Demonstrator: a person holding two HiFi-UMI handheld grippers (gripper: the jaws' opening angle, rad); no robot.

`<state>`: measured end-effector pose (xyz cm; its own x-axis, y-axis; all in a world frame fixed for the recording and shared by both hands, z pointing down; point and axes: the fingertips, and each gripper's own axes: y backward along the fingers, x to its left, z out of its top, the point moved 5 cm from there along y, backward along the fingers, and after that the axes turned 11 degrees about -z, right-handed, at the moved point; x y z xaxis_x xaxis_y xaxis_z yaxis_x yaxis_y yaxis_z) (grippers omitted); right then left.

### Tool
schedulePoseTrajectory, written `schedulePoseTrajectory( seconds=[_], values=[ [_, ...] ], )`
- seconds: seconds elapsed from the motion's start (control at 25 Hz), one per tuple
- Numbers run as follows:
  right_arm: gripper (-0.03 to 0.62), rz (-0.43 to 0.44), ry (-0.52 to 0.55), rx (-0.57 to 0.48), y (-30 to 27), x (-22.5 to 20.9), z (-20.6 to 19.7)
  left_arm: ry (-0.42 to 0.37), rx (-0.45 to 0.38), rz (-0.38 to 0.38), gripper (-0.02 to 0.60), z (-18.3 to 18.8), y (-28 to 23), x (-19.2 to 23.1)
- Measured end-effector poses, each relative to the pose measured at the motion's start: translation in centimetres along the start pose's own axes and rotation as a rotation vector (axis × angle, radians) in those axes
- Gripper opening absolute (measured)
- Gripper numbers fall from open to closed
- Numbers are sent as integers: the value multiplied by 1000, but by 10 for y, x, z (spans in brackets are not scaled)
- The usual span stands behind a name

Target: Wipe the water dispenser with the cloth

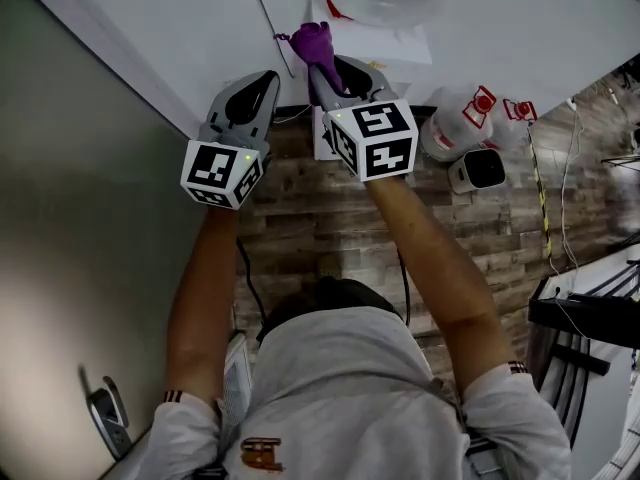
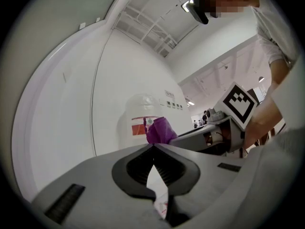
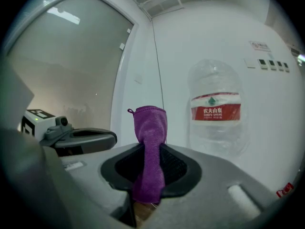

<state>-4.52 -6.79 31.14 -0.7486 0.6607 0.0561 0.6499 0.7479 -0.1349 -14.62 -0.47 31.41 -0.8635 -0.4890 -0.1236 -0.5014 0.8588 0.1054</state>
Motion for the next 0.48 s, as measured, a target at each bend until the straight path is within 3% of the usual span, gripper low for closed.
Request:
schedulePoseTrajectory(
  seconds=[0.48],
  values=[
    [95,-76,3,69,-104,-7,-3,11,12,-23,-2,-29,-53,93]
  ],
)
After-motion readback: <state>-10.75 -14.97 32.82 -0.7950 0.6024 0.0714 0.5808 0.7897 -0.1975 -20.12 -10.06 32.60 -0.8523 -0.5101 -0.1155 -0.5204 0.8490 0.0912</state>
